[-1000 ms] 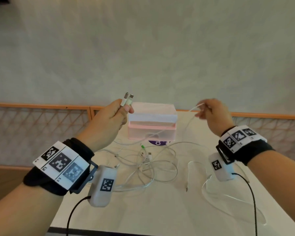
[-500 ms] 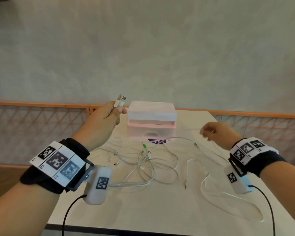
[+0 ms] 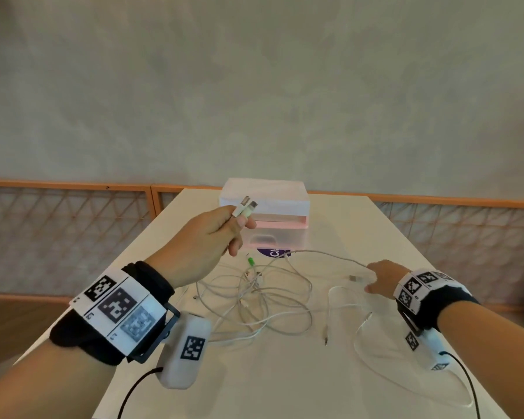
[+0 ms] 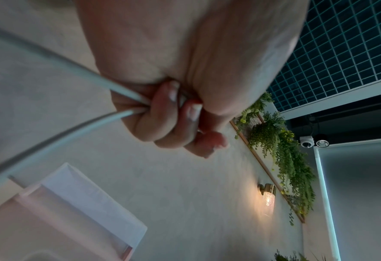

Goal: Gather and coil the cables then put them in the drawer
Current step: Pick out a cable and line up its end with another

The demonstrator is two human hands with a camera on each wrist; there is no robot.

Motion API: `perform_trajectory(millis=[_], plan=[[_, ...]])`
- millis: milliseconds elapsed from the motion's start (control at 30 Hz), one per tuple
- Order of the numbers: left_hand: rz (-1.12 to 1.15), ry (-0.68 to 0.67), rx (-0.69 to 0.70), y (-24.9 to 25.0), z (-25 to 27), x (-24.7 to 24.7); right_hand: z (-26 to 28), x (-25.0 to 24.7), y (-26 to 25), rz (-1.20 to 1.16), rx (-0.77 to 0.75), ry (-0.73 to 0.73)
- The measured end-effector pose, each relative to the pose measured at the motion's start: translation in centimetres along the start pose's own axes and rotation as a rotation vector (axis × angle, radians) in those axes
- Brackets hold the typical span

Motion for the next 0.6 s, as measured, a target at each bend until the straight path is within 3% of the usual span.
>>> perform_trajectory(millis=[100,233,367,600], plan=[[0.004,0.001,-0.003,-0.3,-0.4,-0.1,-1.0,0.9,0.8,-0.009,-0.002,0.021],[-0.012,0.006,-0.011,-0.7,-1.0,0.2,-2.0,-0.2,0.6,-0.045,-0.079,0.186],[-0.008,-0.007,-0.031,-1.2,-1.6,0.9,-3.5,0.8,-0.2,-0.079,-0.09,0.09],[0.023,-0.019,-0.029,-1.4,-1.7,1.2,-3.6,-0.2,-0.2,-0.097,-0.097,0.169]])
Point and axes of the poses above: each hand's wrist, its own z-axis away from the middle knuckle, its own x-axis out of the palm, y = z × x, the point moved 9 cm from there along -z, towards the middle knuckle, and after that the axes turned 4 degrees about -x, right-handed, at the moved point
